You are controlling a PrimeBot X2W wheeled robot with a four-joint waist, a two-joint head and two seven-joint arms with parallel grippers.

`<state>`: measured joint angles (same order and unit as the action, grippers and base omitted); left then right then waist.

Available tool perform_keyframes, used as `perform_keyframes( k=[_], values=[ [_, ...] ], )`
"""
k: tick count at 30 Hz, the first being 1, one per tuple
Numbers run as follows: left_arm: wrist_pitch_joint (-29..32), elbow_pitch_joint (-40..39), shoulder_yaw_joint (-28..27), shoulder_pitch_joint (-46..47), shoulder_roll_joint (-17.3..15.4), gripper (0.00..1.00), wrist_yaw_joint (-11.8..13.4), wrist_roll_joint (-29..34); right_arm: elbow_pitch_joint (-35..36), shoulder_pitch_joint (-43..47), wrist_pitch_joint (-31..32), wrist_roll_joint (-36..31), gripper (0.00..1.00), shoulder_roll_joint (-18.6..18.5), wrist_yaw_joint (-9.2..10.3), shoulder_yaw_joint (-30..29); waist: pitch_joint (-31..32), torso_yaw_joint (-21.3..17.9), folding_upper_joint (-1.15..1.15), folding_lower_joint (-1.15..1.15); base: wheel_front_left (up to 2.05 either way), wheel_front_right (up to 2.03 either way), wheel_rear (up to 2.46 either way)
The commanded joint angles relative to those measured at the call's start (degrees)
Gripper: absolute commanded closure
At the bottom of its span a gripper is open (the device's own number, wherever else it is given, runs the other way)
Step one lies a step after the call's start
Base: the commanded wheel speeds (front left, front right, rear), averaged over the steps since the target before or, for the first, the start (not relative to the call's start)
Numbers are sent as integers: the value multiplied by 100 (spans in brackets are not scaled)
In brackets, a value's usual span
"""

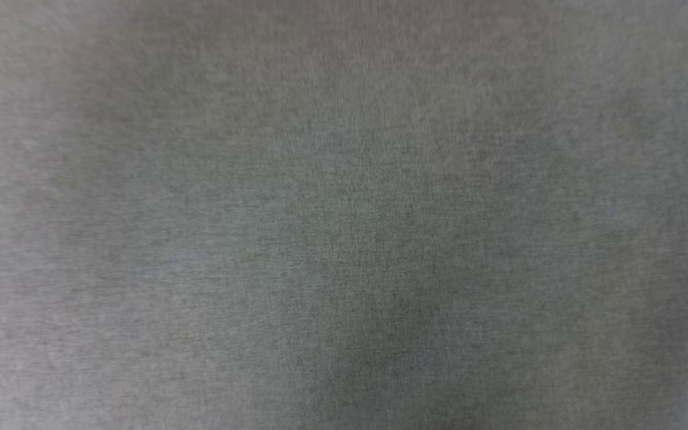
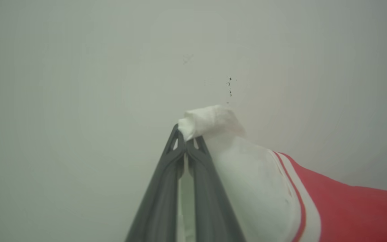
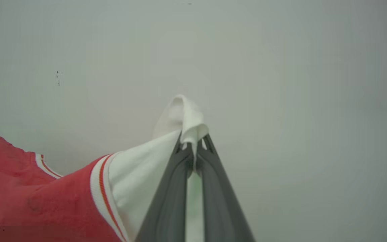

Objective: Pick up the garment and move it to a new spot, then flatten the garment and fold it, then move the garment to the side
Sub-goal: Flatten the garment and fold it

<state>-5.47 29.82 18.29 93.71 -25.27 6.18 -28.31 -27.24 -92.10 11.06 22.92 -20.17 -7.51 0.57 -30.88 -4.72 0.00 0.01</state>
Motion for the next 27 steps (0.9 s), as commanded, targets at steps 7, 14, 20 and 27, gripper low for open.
perform_keyframes(
  k=[7, 14, 20, 27],
  values=[
    [-140, 454, 79, 364, 114, 100, -56, 31, -543, -545, -369, 214, 100, 16, 4, 467, -776, -44, 0, -1, 0, 0, 0],
    [-448, 1165, 114, 70, 348, 100, -246, -134, -1273, -580, -643, 620, 100, 110, 4, 1166, -1030, -4, 0, -1, 0, 0, 0],
    [-661, 1846, 101, -496, 637, 100, -514, -429, -1831, -139, -778, 1112, 100, 45, 5, 1858, -746, 111, 0, -1, 0, 0, 0],
    [-904, 2190, 41, -1773, 886, 100, -816, -698, -1766, 1234, -976, 1718, 100, -199, 4, 2535, 77, 223, 0, -1, 0, 0, 0]
  ],
)
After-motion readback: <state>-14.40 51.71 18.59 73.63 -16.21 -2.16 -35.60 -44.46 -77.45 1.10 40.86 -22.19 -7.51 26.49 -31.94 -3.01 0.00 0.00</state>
